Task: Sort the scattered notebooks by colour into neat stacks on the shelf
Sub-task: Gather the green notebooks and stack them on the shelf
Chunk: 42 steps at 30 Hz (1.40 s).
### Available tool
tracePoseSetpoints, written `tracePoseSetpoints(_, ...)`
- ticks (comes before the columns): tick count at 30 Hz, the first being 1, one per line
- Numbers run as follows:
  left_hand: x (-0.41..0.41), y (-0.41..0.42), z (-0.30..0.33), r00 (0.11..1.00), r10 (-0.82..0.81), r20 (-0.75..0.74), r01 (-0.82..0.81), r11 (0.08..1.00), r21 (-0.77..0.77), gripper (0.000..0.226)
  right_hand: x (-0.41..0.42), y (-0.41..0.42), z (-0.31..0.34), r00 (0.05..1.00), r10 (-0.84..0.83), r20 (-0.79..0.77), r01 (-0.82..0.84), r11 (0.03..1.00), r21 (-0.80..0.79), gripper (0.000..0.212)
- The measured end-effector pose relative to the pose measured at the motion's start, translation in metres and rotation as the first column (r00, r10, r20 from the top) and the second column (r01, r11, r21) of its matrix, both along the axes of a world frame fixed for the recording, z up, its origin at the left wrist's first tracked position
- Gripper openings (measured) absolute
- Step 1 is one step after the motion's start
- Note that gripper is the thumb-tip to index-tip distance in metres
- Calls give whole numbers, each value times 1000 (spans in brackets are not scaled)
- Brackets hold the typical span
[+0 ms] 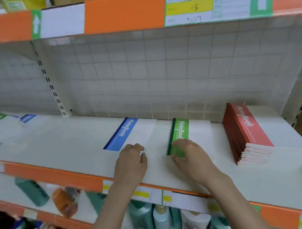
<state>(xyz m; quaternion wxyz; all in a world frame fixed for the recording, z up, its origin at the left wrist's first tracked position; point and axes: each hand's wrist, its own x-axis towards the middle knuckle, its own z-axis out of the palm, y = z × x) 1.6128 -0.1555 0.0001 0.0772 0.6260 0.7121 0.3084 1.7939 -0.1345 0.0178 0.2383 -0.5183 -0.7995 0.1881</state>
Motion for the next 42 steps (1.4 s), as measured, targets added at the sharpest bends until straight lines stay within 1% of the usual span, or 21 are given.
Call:
tracePoseSetpoints(6,-42,-39,3,995,80,-53,-79,997,14,29,-53,-20,3,987,160,-12,-160,987,1,43)
tracePoseSetpoints(11,-87,-63,6,983,175,-59,-173,984,41,28,-102,-31,3,970,243,3,-243,970,-22,42)
tracePoseSetpoints(14,-118,-75,5,972,232,-45,-231,973,24,28,-140,-37,4,952,306,8,-305,952,-26,42)
tracePoseSetpoints(16,-141,-83,5,969,243,-35,-243,970,12,29,-170,-39,4,936,351,21,-351,936,-16,43)
tracePoseSetpoints(19,-183,-99,6,957,278,-81,-276,961,29,29,-222,-44,4,905,423,45,-424,906,-3,48)
tracePoseSetpoints(22,-236,-118,9,930,347,-120,-348,937,12,30,-278,-48,6,876,480,36,-480,877,-7,50)
tracePoseSetpoints(28,-331,-156,7,866,469,-175,-486,871,-69,32,-390,-64,5,805,593,-4,-593,805,13,41)
tracePoseSetpoints(31,-373,-174,4,845,506,-176,-523,849,-74,34,-435,-74,-1,770,638,-32,-637,770,19,41)
tracePoseSetpoints(35,-417,-194,-2,805,561,-193,-584,807,-86,34,-484,-84,-8,740,672,-8,-672,740,15,43)
tracePoseSetpoints(42,-479,-203,-18,768,623,-151,-638,764,-94,31,-565,-85,-11,677,736,-29,-736,677,0,44)
